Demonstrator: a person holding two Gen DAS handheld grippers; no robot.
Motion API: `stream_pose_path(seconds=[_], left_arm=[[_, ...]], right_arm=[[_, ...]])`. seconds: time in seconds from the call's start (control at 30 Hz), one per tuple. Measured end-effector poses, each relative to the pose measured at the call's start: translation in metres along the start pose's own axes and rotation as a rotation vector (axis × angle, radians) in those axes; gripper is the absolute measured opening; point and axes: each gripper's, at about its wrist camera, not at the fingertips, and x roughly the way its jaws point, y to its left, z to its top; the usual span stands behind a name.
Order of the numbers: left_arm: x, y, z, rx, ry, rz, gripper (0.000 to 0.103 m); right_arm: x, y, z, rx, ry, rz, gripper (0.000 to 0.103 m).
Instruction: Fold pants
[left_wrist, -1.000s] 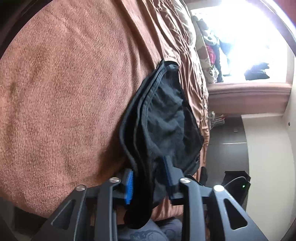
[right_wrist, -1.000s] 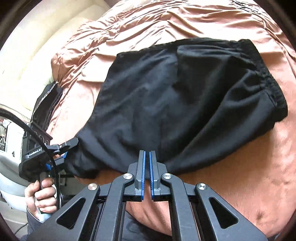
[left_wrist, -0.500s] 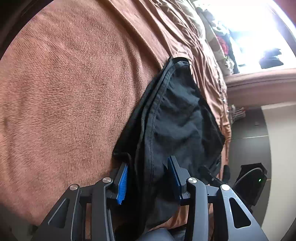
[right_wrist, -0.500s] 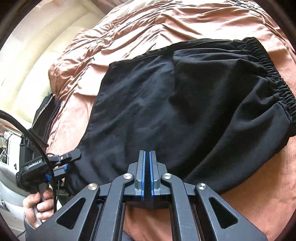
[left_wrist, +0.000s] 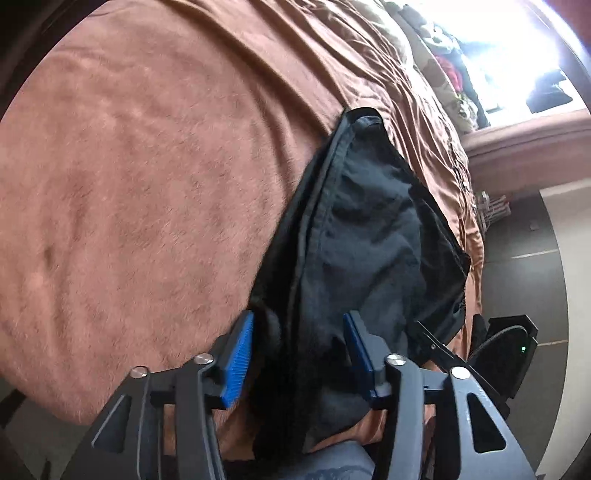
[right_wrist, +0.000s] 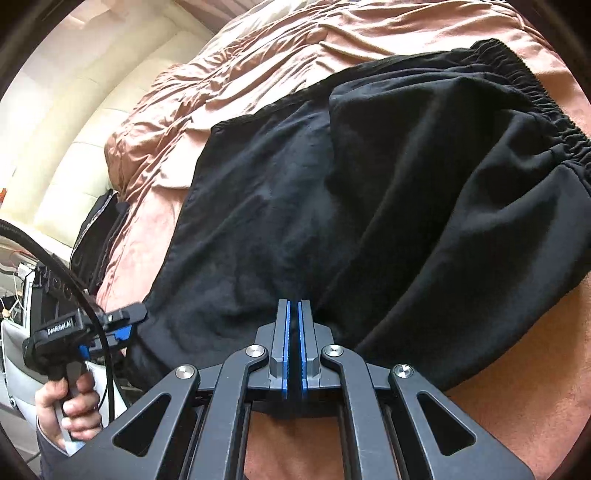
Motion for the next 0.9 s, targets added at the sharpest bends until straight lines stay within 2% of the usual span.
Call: stream_pose_path(seconds=[0.2,0.3,0.33,0.37,0.4,0.57,0.9], left_arm=[[0.012,-0.007,0.010,0.037,0.010,-0.032,0.055],[0.015,-0.009,0.011,0.064,0.015,-0.027,0.054],[0.014,-0.010,0.011,0.072,0.014,-0.021,0.038],[0.014,-0.012,0.011,0.082,0.018,-0.014,0.018],[0.015,-0.013,0.011,0.085,0.024,-0.019,0.016],[0.000,-0.030,0.012,0.125,-0.012,-0.049,0.014],[-0.017,-0.106,0.024,0.244,-0.024,-0.144,0.013]], right_arm=[[-0.015,0.006,-0.005,-0.020,-0.041,0.050,0.001],[-0.011,0.006,-0.011,-0.034,-0.026,0.050,0.001],[-0.007,0.004,-0.012,-0.034,-0.007,0.038,0.001],[-0.002,0.002,-0.013,-0.030,0.010,0.031,0.001],[0.001,0.000,-0.015,-0.021,0.024,0.034,0.001],[-0.007,0.001,-0.013,-0.016,0.016,0.047,0.001],[-0.046,-0.008,-0.014,0.026,-0.070,0.085,0.001]])
